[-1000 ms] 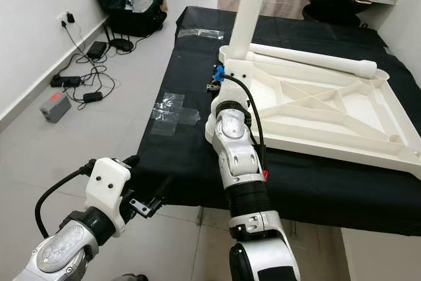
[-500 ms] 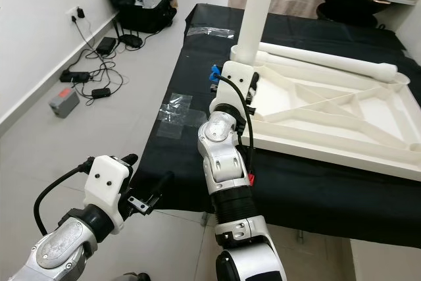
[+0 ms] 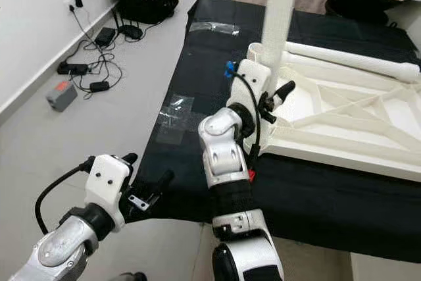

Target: Building children table

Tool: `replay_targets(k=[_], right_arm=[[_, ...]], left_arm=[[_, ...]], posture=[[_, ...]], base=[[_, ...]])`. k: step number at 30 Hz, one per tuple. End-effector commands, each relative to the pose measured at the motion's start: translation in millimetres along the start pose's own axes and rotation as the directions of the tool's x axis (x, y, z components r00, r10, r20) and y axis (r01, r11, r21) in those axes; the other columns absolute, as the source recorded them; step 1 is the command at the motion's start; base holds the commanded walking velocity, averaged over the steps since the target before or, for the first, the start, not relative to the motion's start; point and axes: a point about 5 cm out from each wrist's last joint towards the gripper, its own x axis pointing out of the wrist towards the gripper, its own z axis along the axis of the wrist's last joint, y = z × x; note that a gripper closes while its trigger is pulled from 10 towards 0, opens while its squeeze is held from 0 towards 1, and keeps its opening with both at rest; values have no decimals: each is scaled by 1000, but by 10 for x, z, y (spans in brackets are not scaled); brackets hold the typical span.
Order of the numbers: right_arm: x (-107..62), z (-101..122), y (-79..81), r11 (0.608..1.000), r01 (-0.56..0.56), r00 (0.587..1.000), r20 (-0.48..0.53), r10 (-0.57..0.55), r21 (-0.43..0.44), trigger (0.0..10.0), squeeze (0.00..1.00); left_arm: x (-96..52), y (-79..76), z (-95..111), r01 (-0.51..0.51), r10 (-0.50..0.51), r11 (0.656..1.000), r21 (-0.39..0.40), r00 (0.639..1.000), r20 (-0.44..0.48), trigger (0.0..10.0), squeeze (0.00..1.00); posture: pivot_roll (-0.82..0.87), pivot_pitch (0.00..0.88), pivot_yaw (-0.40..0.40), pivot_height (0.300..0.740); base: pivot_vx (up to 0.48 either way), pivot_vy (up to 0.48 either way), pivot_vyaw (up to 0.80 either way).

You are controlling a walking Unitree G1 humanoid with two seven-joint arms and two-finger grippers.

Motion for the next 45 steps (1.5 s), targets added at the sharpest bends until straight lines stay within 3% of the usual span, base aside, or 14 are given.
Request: replay_targets(k=[1, 4, 6, 9, 16, 25, 31, 34, 35, 41, 43, 45], right_arm=[[-136, -448, -10, 998, 9, 972, -233, -22, -58, 10000, 0], [0, -446, -84, 995, 84, 969, -229, -93, -48, 10000, 0], [158, -450, -227, 982, 180, 957, -224, -187, -54, 10000, 0], [222, -491, -335, 967, 248, 935, -248, -255, -58, 10000, 0], [197, -626, -502, 935, 347, 885, -306, -352, -73, 10000, 0], [104, -663, -462, 935, 340, 877, -325, -353, -97, 10000, 0], [-40, -551, -322, 955, 293, 899, -324, -294, -53, 10000, 0], [-34, -451, -276, 960, 279, 916, -295, -272, -18, 10000, 0], [9, -291, -231, 961, 273, 932, -256, -255, 36, 10000, 0], [90, 22, -175, 957, 246, 960, -173, -220, 150, 10000, 0], [144, 328, -172, 947, 217, 976, -67, -207, 235, 10000, 0], [153, 394, -176, 945, 212, 977, -41, -208, 250, 10000, 0]], left_arm=[[-17, -14, -35, 8, -8, 1000, 0, 1000, -15, 10000, 0], [-20, -12, -30, 11, -11, 1000, 0, 1000, -14, 10000, 0], [-19, 0, -26, 12, -12, 1000, 5, 1000, -13, 10000, 0], [-15, 9, -29, 14, -14, 1000, 7, 1000, -15, 10000, 0], [0, 18, -24, 23, -22, 1000, 13, 1000, -14, 10000, 0], [6, 33, -9, 24, -23, 1000, 18, 1000, -12, 10000, 0], [16, 41, -9, 23, -22, 999, 22, 1000, -10, 10000, 0], [18, 40, -12, 24, -24, 999, 22, 1000, -10, 10000, 0], [16, 45, -14, 22, -22, 1000, 21, 1000, -10, 10000, 0], [18, 60, -19, 19, -19, 1000, 25, 1000, -11, 10000, 0], [25, 61, -27, 20, -20, 999, 25, 1000, -10, 10000, 0], [27, 59, -29, 21, -21, 999, 24, 1000, -10, 10000, 0]], posture=[[89, 215, -76, 740], [92, 216, -73, 740], [91, 217, -67, 740], [92, 220, -63, 740], [97, 223, -53, 740], [95, 229, -50, 740], [95, 226, -50, 740], [95, 226, -52, 740], [98, 223, -53, 740], [95, 220, -57, 740], [93, 209, -54, 740], [93, 209, -54, 740]], base=[[0, 0, 0], [0, 0, 0], [0, 0, 0], [0, 0, 0], [0, 0, 0], [0, 0, 0], [0, 0, 0], [0, 0, 0], [0, 0, 0], [0, 0, 0], [0, 0, 0], [0, 0, 0]])
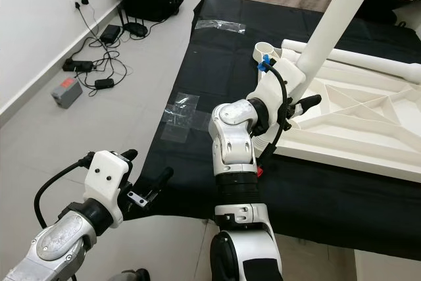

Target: Building children table

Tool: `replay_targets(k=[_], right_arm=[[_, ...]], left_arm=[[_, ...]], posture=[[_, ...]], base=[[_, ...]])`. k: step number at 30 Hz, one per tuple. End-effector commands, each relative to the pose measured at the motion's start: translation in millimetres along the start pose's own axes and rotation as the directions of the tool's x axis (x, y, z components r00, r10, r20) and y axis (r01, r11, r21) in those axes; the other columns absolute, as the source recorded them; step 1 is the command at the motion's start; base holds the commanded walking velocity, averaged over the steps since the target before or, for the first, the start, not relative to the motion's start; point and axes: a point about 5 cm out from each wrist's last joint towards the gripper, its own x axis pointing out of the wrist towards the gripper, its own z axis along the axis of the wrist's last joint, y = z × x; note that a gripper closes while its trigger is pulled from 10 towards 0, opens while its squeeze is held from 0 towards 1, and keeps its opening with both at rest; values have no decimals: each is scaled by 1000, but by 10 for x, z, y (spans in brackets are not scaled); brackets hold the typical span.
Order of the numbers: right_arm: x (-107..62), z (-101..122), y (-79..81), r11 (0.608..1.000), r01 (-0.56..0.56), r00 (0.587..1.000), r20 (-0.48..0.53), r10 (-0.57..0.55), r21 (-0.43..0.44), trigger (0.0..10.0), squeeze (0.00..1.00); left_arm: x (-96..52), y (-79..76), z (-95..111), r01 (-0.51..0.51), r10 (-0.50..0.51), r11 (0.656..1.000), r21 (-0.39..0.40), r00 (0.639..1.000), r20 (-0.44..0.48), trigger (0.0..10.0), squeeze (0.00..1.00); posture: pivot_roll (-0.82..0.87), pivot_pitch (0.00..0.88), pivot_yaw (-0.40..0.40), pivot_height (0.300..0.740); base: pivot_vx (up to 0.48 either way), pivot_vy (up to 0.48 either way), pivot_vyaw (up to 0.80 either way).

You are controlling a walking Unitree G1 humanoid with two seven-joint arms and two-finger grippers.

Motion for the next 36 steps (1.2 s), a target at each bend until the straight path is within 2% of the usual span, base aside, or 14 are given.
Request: replay_targets(k=[1, 4, 10, 14, 16, 17, 20, 22, 26, 30, 36], right_arm=[[-12, 196, 21, 996, -8, 999, 35, 5, 88, 10000, 0], [-17, 375, 36, 989, -43, 993, 111, 27, 144, 10000, 0], [-26, 492, 52, 980, -84, 985, 162, 54, 182, 10000, 0], [-34, 488, 67, 978, -106, 983, 166, 77, 178, 10000, 0], [-48, 320, 80, 985, -130, 986, 123, 116, 115, 10000, 0], [-48, 320, 80, 985, -130, 986, 123, 116, 115, 10000, 0], [-74, -53, 57, 986, -166, 986, 4, 166, -6, 10000, 0], [-76, -99, 47, 986, -163, 987, -16, 163, -20, 10000, 0], [-124, -390, 15, 974, -202, 976, -101, 192, -106, 10000, 0], [-154, -484, 30, 962, -242, 967, -119, 227, -130, 10000, 0], [-139, -579, 20, 958, -243, 961, -173, 216, -150, 10000, 0]], left_arm=[[-6, -1, -46, 6, -6, 1000, 4, 1000, -16, 10000, 0], [-3, -14, -53, 8, -8, 1000, 2, 1000, -15, 10000, 0], [-8, -24, -62, 13, -13, 1000, 1, 1000, -18, 10000, 0], [-6, -23, -62, 14, -14, 1000, 1, 1000, -17, 10000, 0], [1, -20, -55, 14, -14, 1000, 4, 1000, -14, 10000, 0], [1, -20, -55, 14, -14, 1000, 4, 1000, -14, 10000, 0], [5, -20, -47, 14, -14, 1000, 5, 1000, -9, 10000, 0], [5, -20, -45, 14, -14, 1000, 5, 1000, -9, 10000, 0], [2, -21, -39, 12, -12, 1000, 4, 1000, -7, 10000, 0], [-4, -23, -36, 9, -9, 1000, 3, 1000, -7, 10000, 0], [-1, -36, -32, 9, -9, 1000, -1, 1000, -5, 10000, 0]], posture=[[92, 202, -56, 740], [92, 201, -55, 740], [91, 199, -55, 740], [93, 192, -53, 740], [92, 191, -54, 740], [92, 191, -54, 740], [93, 195, -52, 740], [93, 195, -52, 740], [92, 204, -56, 740], [94, 208, -56, 740], [90, 213, -58, 740]], base=[[0, 0, 0], [0, 0, 0], [0, 0, 0], [0, 0, 0], [0, 0, 0], [0, 0, 0], [0, 0, 0], [0, 0, 0], [0, 0, 0], [0, 0, 0], [0, 0, 0]])
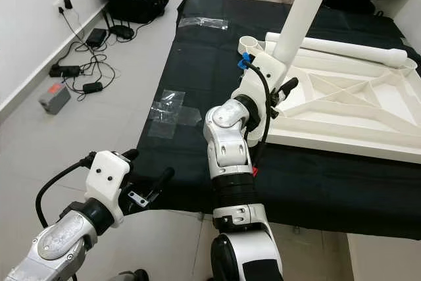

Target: Building children table

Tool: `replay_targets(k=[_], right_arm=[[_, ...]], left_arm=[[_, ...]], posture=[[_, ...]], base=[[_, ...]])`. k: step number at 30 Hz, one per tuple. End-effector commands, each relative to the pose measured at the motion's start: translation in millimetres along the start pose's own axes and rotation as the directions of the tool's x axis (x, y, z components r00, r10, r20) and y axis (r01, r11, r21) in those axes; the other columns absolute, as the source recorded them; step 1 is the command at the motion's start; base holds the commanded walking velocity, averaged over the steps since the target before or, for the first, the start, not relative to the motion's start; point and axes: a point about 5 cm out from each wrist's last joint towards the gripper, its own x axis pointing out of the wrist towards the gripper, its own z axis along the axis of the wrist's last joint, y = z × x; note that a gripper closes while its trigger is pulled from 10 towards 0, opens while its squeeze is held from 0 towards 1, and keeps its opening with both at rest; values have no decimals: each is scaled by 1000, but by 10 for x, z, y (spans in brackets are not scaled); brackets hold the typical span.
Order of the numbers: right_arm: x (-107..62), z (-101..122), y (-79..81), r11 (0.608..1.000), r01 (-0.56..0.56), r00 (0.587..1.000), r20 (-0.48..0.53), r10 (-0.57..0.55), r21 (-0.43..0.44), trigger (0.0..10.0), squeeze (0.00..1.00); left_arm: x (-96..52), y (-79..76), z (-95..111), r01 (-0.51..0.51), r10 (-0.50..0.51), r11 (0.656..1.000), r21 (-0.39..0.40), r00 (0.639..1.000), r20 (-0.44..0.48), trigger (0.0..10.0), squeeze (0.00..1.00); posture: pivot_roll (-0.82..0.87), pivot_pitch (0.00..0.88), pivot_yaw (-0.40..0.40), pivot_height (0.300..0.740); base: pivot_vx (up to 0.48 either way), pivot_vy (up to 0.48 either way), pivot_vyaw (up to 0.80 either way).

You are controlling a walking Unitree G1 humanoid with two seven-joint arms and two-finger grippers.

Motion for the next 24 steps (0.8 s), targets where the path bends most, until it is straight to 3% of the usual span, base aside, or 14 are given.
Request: replay_targets(k=[1, 9, 16, 17, 24], right_arm=[[-45, -387, -73, 996, 7, 986, -163, -22, -89, 10000, 0], [-4, -508, -87, 991, 42, 970, -234, -71, -125, 10000, 0], [24, -448, -148, 971, 179, 960, -190, -207, -156, 10000, 0], [-2, -383, -125, 969, 215, 958, -166, -234, -123, 10000, 0], [-63, -397, -105, 960, 250, 949, -165, -269, -127, 10000, 0]], left_arm=[[-15, -30, -31, 8, -8, 1000, -2, 1000, -16, 10000, 0], [-17, -42, -15, 7, -7, 1000, -3, 1000, -13, 10000, 0], [-20, -52, -7, 7, -7, 1000, -4, 1000, -12, 10000, 0], [-19, -50, -7, 6, -6, 1000, -5, 1000, -11, 10000, 0], [-17, -45, -6, 7, -7, 1000, -7, 1000, -12, 10000, 0]], posture=[[90, 213, -58, 740], [92, 222, -62, 740], [90, 229, -65, 740], [90, 233, -63, 740], [94, 235, -66, 740]], base=[[0, 0, 0], [0, 0, 0], [0, 0, 0], [0, 0, 0], [0, 0, 0]])
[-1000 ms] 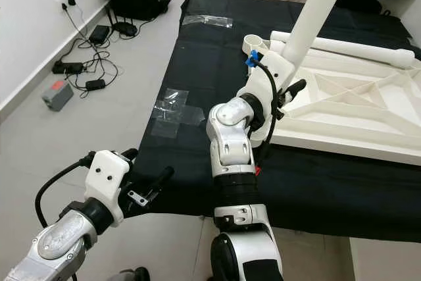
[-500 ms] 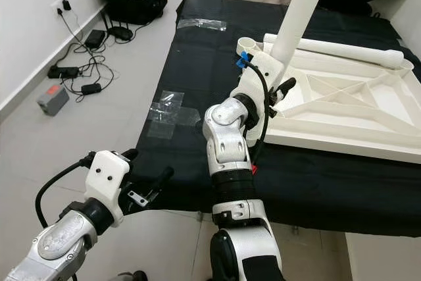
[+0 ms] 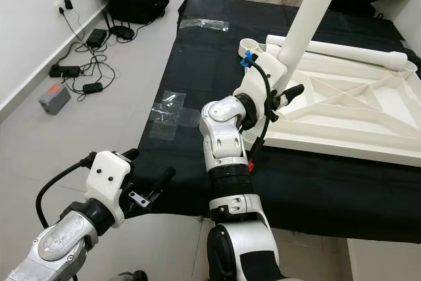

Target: Building children table

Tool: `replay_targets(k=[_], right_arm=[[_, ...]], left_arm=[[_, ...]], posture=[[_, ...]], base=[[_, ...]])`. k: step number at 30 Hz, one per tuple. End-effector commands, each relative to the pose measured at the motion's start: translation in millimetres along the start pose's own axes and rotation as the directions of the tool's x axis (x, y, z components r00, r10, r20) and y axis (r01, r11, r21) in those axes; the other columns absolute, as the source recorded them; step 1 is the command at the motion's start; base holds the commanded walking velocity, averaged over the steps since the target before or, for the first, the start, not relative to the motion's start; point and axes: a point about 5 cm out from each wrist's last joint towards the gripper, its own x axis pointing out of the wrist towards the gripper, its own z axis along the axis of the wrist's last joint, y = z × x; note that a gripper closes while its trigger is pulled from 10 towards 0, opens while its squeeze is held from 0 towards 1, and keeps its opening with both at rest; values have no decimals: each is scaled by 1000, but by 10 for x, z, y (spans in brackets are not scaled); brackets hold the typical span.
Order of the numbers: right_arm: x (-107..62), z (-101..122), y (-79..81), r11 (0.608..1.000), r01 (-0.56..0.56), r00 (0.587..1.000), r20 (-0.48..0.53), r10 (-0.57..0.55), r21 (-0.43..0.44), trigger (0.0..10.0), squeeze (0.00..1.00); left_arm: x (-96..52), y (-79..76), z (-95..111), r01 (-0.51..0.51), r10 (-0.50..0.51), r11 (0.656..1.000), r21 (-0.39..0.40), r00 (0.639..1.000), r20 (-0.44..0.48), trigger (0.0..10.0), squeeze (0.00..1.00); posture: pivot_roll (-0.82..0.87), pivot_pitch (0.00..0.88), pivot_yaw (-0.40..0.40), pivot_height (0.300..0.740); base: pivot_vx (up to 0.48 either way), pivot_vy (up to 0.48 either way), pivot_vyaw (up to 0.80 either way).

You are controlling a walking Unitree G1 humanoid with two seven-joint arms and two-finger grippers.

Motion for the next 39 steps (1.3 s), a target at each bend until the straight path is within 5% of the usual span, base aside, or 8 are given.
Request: replay_targets(k=[1, 8, 22, 23, 24, 30, 31, 39], right_arm=[[-44, -401, -115, 992, 56, 985, -153, -74, -115, 10000, 0], [-53, -339, -100, 991, 59, 992, -106, -73, -123, 10000, 0], [-78, -343, -75, 993, 40, 992, -113, -52, -110, 10000, 31], [-75, -334, -75, 993, 38, 993, -105, -49, -108, 10000, 153], [-72, -329, -74, 994, 36, 994, -103, -46, -103, 10000, 1000], [-70, -313, -62, 997, 10, 995, -98, -17, -74, 10000, 1000], [-70, -307, -60, 998, 9, 995, -101, -16, -67, 10000, 78], [-84, -257, -22, 999, -31, 995, -97, 28, -32, 10000, 0]], left_arm=[[-14, -23, -26, 4, -4, 1000, -7, 1000, -19, 10000, 0], [-121, -300, -51, 289, -294, 951, -106, 955, -33, 10000, 0], [-114, -296, -61, 274, -278, 959, -75, 960, -37, 10000, 0], [-118, -293, -60, 277, -281, 957, -85, 959, -34, 10000, 0], [-120, -294, -62, 280, -284, 956, -83, 958, -35, 10000, 0], [-124, -302, -72, 282, -286, 956, -78, 957, -39, 10000, 0], [-124, -305, -74, 282, -286, 956, -79, 958, -39, 10000, 0], [-128, -300, -86, 274, -277, 959, -75, 960, -43, 10000, 0]], posture=[[94, 235, -66, 740], [92, 238, -61, 740], [94, 229, -59, 740], [94, 229, -59, 740], [93, 228, -59, 740], [93, 220, -58, 740], [93, 220, -58, 740], [92, 217, -59, 740]], base=[[0, 0, 0], [0, 0, 0], [0, 0, 0], [0, 0, 0], [0, 0, 0], [0, 0, 0], [0, 0, 0], [0, 0, 0]])
